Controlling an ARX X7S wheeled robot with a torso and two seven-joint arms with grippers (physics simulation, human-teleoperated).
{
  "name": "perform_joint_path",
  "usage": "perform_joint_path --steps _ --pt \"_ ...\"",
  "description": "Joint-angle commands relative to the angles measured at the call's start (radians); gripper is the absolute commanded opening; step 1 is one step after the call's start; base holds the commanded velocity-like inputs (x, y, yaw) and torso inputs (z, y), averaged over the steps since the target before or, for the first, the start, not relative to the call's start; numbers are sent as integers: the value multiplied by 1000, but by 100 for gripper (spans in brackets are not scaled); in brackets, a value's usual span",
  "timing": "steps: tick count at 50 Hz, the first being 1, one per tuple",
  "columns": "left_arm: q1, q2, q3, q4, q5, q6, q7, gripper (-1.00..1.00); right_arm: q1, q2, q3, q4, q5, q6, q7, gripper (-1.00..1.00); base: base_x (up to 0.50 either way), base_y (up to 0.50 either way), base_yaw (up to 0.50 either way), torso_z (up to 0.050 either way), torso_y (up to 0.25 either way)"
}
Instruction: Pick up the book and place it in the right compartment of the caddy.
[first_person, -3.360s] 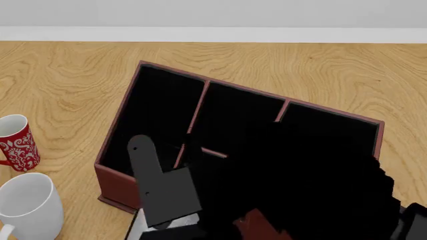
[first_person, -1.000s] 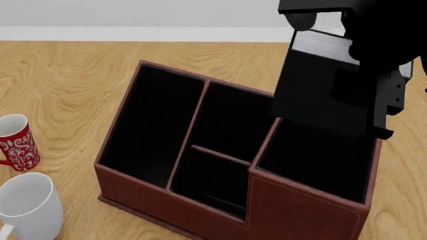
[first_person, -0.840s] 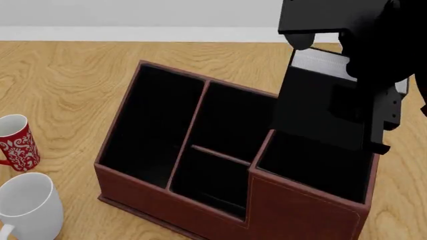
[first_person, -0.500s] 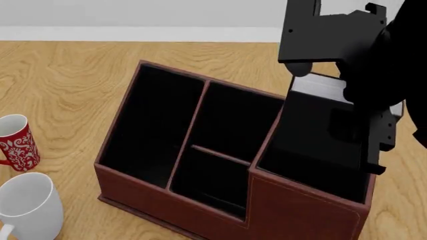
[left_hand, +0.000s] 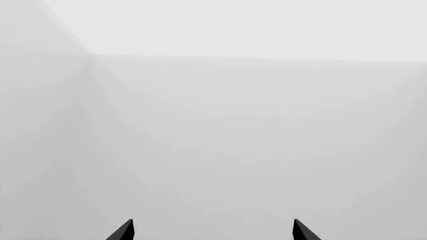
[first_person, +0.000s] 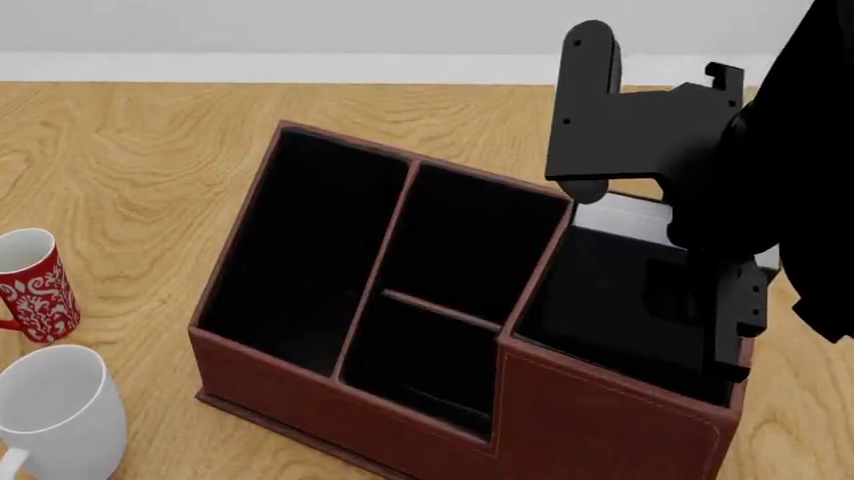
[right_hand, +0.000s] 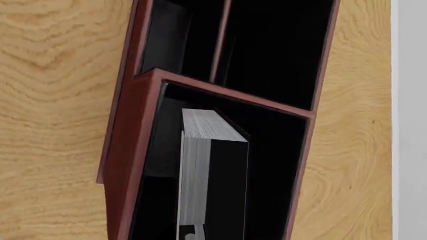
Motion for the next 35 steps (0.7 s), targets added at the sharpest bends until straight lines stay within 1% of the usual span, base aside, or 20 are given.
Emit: perform_joint_path --steps 1,35 --pt "8 0 2 -7 5 7 2 100 -14 -5 -8 19 -28 -51 21 -100 0 0 0 0 0" --pt "47 -17 -4 3 14 20 -19 100 -105 -54 -31 120 -46 -134 92 -100 0 0 0 0 1"
